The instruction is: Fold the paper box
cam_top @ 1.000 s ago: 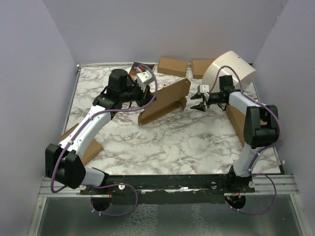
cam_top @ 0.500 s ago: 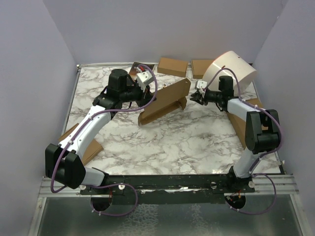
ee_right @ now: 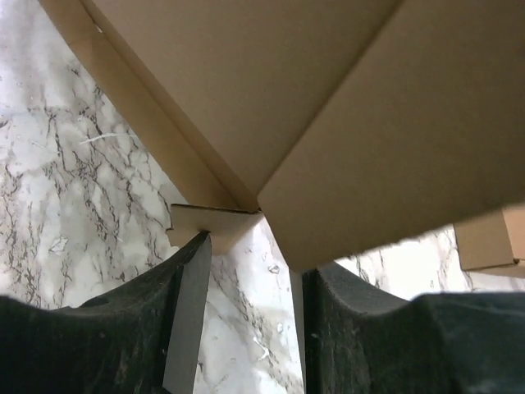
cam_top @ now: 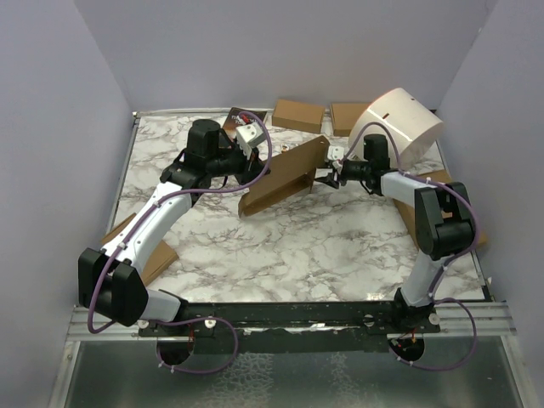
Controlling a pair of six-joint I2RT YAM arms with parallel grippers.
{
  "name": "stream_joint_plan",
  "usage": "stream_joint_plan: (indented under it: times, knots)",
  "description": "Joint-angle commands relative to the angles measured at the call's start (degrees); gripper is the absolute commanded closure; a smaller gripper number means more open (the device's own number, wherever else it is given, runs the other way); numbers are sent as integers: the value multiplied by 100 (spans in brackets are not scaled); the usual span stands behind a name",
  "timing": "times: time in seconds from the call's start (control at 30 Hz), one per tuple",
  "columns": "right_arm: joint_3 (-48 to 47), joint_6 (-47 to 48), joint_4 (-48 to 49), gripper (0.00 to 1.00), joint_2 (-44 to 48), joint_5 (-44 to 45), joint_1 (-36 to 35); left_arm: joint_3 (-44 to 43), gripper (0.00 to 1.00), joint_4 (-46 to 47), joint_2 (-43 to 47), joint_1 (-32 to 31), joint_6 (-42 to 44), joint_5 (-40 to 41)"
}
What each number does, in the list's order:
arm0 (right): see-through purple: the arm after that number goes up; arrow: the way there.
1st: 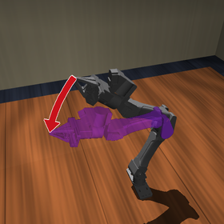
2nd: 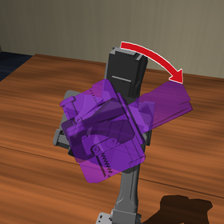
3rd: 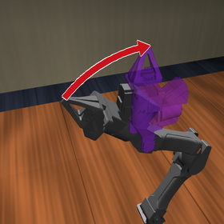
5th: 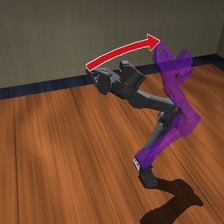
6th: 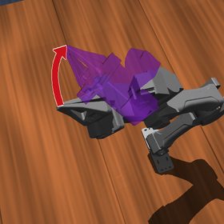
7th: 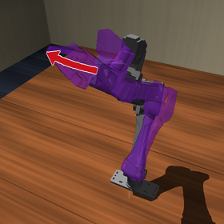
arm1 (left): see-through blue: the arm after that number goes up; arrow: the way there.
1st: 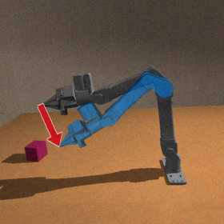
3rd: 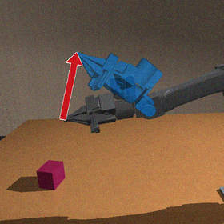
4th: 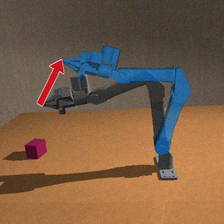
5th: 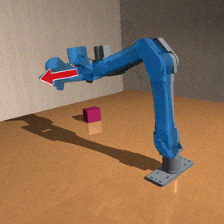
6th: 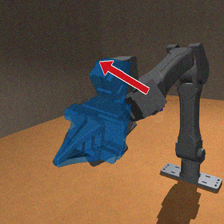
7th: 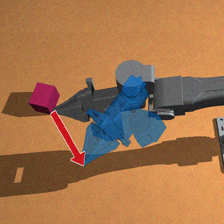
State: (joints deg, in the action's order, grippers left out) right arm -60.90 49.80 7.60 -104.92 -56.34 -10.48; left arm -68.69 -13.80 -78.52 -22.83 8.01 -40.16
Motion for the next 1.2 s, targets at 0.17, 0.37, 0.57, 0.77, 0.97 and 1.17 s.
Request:
stream_joint_plan:
  times: [0.17, 0.37, 0.57, 0.77, 0.97, 1.17]
  knots:
    - [-226, -172, 106, 56, -286, -248, -165, -51, 100, -237, -141, 7, -80, -279]
    - [-281, -480, 225, 58, -388, -244, -193, -61, 100, -224, -168, 15, -89, -319]
    - [-303, -639, 352, 62, -524, -116, -278, -66, 100, -196, -205, 15, -116, -368]
    - [-295, -685, 469, 66, -547, -184, -347, -29, 100, -151, -234, 15, -142, -399]
    - [-422, -634, 338, 72, -627, -215, -383, -61, 100, -157, -269, 23, -167, -413]
    - [-500, -894, 475, 72, -703, -120, -392, -60, 100, -122, -293, 82, -231, -463]
